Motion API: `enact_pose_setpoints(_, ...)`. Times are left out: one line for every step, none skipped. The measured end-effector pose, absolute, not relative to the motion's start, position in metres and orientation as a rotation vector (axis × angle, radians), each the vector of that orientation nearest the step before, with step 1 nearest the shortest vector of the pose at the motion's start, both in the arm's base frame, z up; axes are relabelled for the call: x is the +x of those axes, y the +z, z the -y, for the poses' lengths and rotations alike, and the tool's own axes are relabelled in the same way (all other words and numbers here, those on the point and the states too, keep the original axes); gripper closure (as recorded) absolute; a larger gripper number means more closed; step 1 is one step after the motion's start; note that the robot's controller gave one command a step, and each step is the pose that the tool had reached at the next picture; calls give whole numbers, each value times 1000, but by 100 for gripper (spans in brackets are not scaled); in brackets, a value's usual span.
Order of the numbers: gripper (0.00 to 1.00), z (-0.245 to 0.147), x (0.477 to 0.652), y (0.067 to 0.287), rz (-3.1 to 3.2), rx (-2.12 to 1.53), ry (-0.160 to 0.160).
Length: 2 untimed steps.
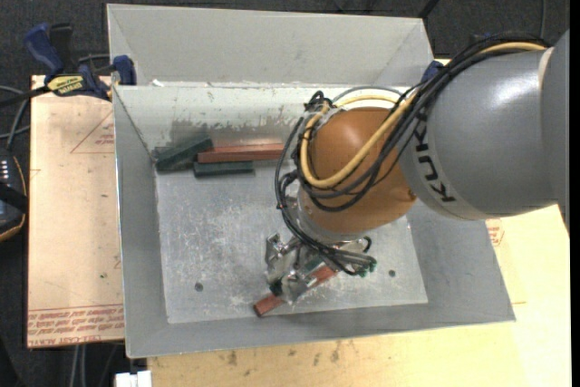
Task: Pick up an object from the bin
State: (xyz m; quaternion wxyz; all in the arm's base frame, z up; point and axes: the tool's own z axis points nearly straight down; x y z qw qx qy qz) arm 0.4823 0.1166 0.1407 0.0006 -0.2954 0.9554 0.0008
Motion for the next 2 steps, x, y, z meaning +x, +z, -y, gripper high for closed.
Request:
enact_pose_setpoints(100, -114, 490, 192, -3003, -938, 4)
enact_pose_setpoints(100, -121, 485, 268, -2998, -932, 2)
